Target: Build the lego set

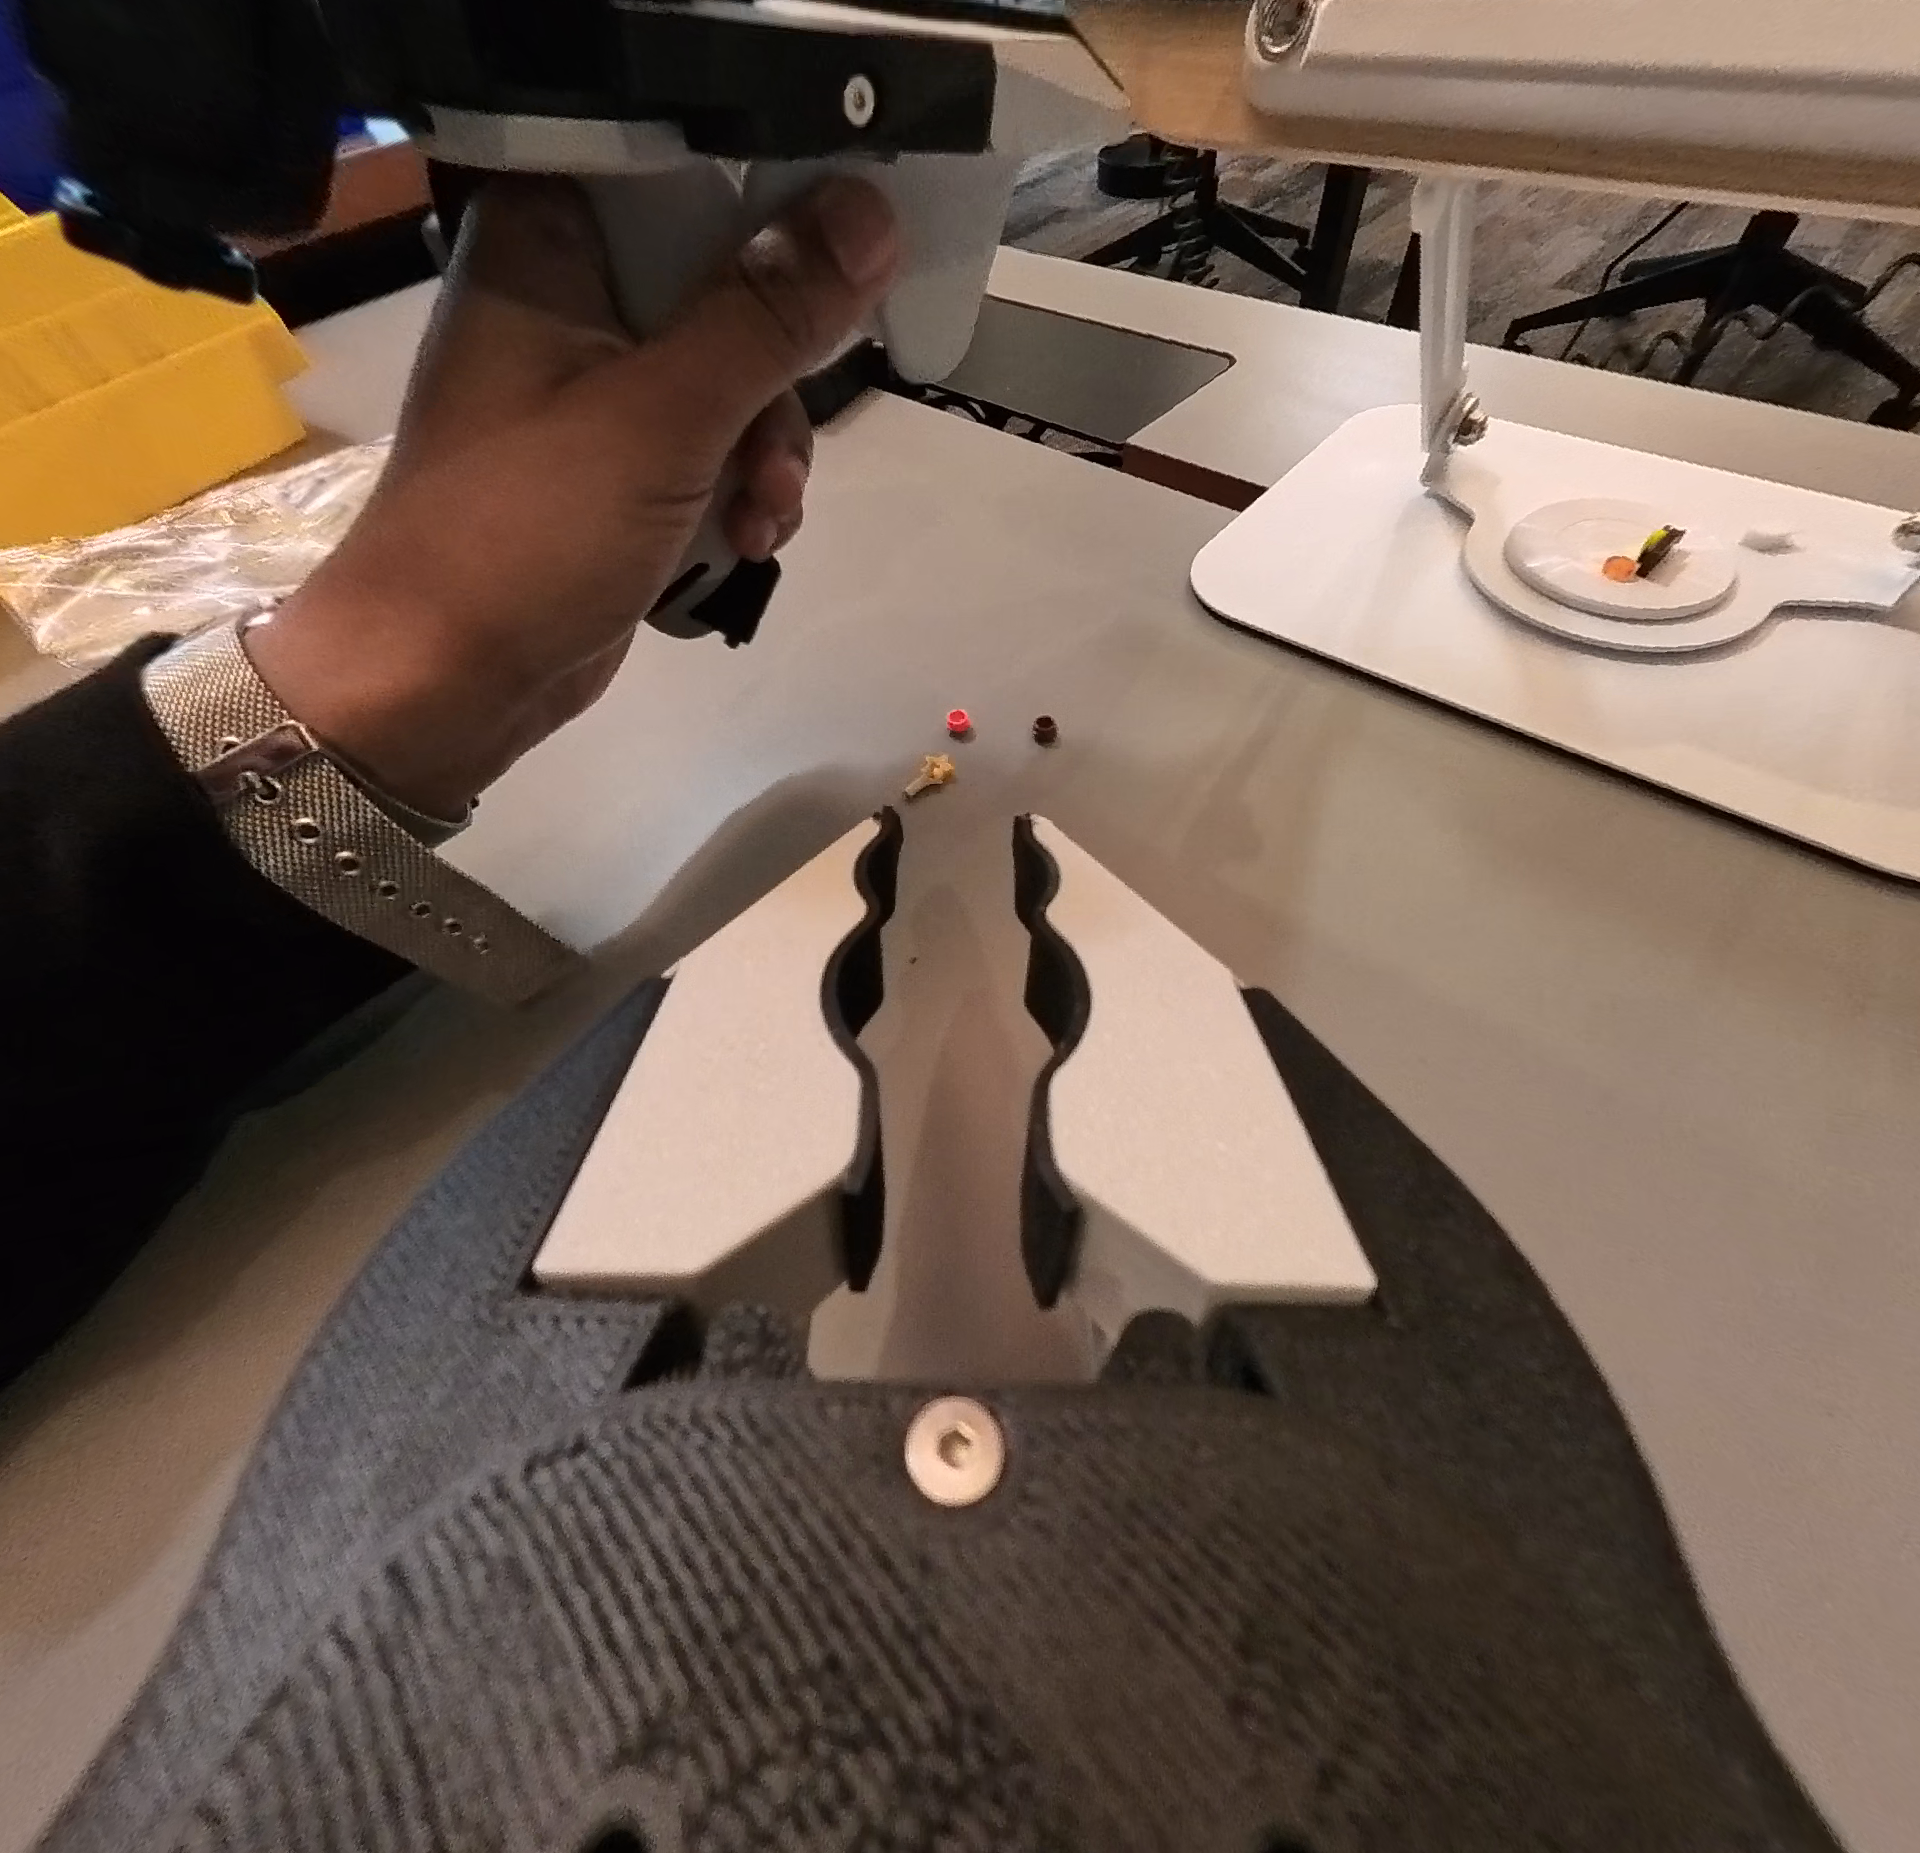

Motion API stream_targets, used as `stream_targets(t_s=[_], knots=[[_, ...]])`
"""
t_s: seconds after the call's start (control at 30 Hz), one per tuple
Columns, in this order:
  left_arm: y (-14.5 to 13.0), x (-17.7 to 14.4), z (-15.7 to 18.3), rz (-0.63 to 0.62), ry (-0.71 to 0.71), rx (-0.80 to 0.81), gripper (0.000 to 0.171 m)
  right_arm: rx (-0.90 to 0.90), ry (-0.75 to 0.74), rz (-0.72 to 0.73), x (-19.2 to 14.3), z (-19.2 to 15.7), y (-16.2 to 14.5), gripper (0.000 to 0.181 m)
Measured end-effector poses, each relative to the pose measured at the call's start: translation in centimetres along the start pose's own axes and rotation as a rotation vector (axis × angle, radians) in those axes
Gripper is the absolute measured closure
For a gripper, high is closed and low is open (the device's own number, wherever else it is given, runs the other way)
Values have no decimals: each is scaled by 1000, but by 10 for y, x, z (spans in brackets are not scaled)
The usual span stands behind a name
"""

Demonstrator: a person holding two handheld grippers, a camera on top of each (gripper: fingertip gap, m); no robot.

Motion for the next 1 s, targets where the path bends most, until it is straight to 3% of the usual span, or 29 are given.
stream_targets(t_s=[0.17, 0.3, 0.43, 0.47, 0.53, 0.57, 0.67, 0.83, 1.0], knots=[[-4, -1, 1, 3, -40, -1, 170, 2, 1, 5, -1, 0, 0, 160], [-9, -6, 8, -27, -153, 25, 153, 17, 8, 12, -1, 1, 1, 160], [-39, -15, 11, -144, -209, 57, 150, 79, 22, 72, -8, 7, 6, 161], [-48, -18, 12, -193, -232, 71, 151, 108, 31, 88, -10, 10, 7, 160], [-59, -31, 21, -258, -336, 126, 171, 165, 56, 113, -13, 15, 9, 157], [-61, -38, 24, -268, -364, 175, 171, 185, 66, 123, -14, 17, 9, 156], [-64, -50, 17, -335, -254, 382, 171, 200, 65, 137, -16, 19, 10, 155], [-106, -58, 2, -562, -35, 767, 161, 155, 53, 116, -13, 14, 9, 155], [-118, -53, 10, -513, 31, 959, 171, 165, 48, 136, -15, 17, 11, 154]])
Point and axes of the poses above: each gripper's, where its closed fingertips meet, x out along the fingers, y out of its top, z = x × y across the jaws, the point moved 5 cm from there along -x, back along the fingers, and after that the axes turned 3 degrees about -y, right-handed, at the moved point
